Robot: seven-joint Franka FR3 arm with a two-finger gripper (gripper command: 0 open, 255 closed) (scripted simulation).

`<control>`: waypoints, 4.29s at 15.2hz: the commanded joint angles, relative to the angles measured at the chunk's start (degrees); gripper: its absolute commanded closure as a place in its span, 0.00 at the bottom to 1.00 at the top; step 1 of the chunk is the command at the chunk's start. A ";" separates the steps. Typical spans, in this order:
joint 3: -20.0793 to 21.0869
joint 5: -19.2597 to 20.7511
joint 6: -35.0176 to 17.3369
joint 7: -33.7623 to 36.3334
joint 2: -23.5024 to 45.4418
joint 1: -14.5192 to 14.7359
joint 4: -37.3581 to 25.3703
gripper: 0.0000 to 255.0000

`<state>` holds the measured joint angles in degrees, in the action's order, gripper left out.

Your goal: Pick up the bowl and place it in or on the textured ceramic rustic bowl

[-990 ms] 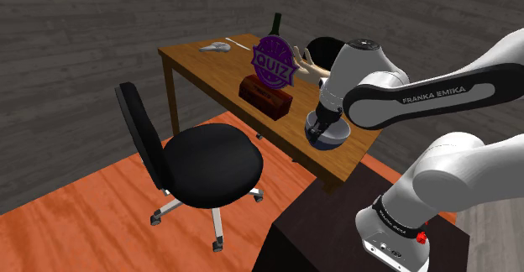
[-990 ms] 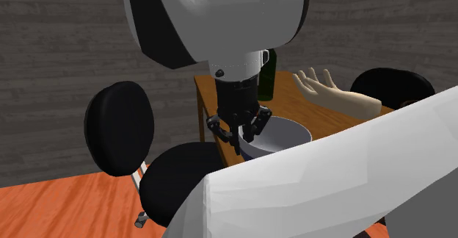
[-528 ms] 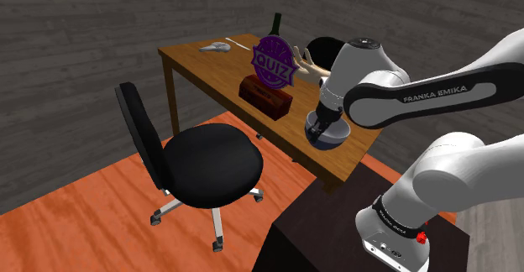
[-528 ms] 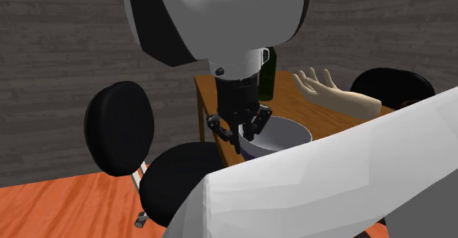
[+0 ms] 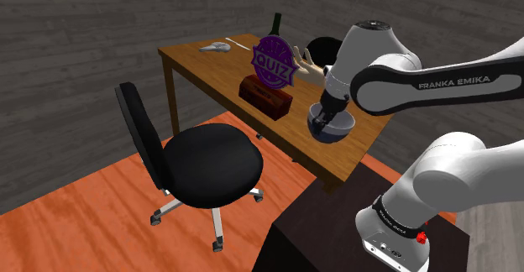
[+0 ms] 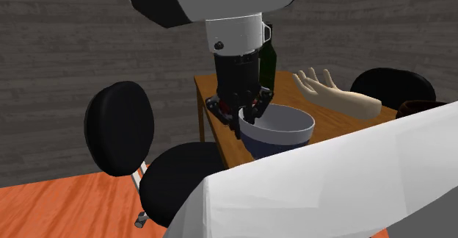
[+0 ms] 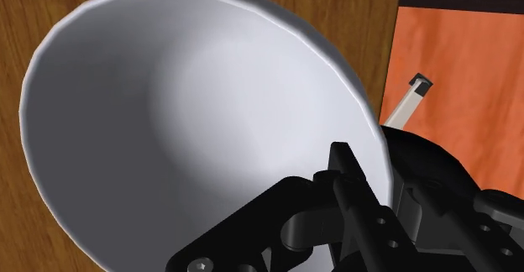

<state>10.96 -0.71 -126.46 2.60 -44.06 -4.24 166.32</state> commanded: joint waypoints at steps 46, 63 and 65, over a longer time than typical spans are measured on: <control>-26.79 15.96 20.53 -27.75 1.81 -10.89 -25.64 1.00; -48.03 14.78 14.51 -50.24 23.89 -10.74 -45.47 1.00; -48.30 14.88 12.97 -50.19 24.04 -10.81 -44.06 1.00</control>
<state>-37.12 14.24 -112.78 -47.48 -20.31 -15.08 121.88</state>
